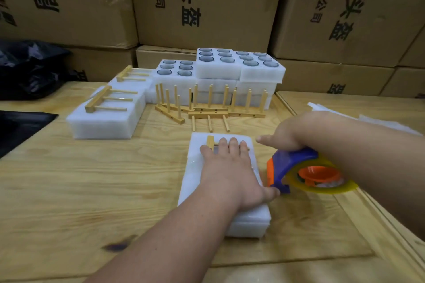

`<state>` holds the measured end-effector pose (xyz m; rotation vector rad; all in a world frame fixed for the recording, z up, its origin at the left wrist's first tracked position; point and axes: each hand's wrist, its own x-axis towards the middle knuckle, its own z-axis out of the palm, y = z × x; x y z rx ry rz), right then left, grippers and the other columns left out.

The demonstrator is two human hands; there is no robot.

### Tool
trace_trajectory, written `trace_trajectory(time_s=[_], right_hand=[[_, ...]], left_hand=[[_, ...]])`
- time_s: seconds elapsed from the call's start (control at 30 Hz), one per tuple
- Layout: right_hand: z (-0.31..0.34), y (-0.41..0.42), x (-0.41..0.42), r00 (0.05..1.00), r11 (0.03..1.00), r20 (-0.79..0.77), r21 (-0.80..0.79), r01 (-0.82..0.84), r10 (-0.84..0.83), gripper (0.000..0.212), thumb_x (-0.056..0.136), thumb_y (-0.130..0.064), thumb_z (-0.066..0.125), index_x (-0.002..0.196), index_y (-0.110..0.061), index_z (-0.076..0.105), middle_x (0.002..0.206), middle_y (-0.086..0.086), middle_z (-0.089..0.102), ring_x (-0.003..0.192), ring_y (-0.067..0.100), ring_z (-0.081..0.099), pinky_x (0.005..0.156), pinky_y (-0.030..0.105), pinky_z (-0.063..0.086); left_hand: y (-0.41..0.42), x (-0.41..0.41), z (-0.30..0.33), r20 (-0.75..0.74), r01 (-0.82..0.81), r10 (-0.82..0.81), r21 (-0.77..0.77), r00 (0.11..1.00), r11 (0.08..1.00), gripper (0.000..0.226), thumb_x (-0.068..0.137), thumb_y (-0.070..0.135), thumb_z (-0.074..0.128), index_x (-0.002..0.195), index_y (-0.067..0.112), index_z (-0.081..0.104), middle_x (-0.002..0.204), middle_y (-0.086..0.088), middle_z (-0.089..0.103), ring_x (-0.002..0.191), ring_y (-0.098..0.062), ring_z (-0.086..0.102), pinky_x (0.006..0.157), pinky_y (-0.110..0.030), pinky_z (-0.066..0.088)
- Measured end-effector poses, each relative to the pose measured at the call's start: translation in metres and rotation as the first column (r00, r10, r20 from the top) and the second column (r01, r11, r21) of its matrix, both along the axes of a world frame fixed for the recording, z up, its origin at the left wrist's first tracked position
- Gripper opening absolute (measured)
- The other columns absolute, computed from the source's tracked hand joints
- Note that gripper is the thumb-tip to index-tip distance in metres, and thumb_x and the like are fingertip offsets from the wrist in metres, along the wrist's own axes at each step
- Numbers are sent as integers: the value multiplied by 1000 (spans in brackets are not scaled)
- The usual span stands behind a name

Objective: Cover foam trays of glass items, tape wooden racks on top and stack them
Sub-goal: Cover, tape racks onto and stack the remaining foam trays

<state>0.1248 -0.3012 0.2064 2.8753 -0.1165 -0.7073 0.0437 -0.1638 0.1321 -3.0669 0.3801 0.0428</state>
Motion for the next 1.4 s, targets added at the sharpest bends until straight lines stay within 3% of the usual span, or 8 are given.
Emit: trace_trajectory(time_s=[0.1,0.3,0.53,0.7,0.87,1.03,1.27,1.4], right_hand=[[5,-53,-29,985,975,155,-218,-36,71,61,85,-84,36,95,-27,58,100,0,63,102,26,60,89,37,45],[-52,-123,-109,679,992,726,36,124,-111,78,66,-93,23,60,-22,52,53,-5,53,51,18,54,48,27,41],[-113,-125,-166,515,991,847,115,66,-132,48,74,-69,60,73,-21,60,63,7,66,65,33,66,62,38,48],[-97,-92,-167,171,877,913,404,-261,-370,51,87,-48,57,120,-10,65,127,5,63,121,24,58,101,41,41],[-91,-25,-155,685,309,563,827,-470,-463,51,85,-56,54,133,-38,58,137,-29,57,130,-16,45,100,0,33],[-104,2,-131,903,-164,70,975,-153,-423,60,81,-59,68,134,-34,57,142,-14,59,134,-1,50,121,34,32],[-107,5,-125,886,-46,128,985,-166,-445,64,88,-61,53,142,-25,58,139,-20,60,130,-10,50,116,22,36],[-112,7,-119,840,-1,152,984,-179,-520,33,106,-30,46,101,-36,79,111,-15,76,109,-3,66,93,19,50]], left_hand=[[-1,3,-5,29,0,0,-9,1000,1000,128,69,98,23,161,14,-3,170,-8,-1,155,-32,-1,111,-67,10],[-1,4,-5,5,-2,2,10,1000,1000,127,70,97,22,161,13,-5,170,-9,-2,156,-32,-2,111,-68,9],[-1,6,-6,-5,-4,4,24,1000,1000,127,68,98,19,161,14,-5,170,-8,-3,156,-32,-2,110,-67,10],[0,6,-7,-14,-1,1,21,1000,1000,127,67,98,18,161,15,-7,170,-7,-4,156,-32,-4,110,-68,9],[0,6,-6,-22,0,1,13,1000,1000,126,66,96,11,161,15,-6,170,-7,-5,156,-32,-5,111,-68,6],[0,6,-7,3,-8,8,-8,1000,1000,119,67,85,15,162,16,-2,170,-7,0,156,-31,-2,109,-68,6],[-2,6,-5,-20,-8,8,7,1000,1000,123,59,83,8,161,14,-2,170,-8,-1,155,-31,-2,109,-68,5],[-2,4,-3,-23,-9,9,4,1000,1000,115,68,81,13,161,15,-2,170,-8,-1,155,-31,-2,110,-68,6]])
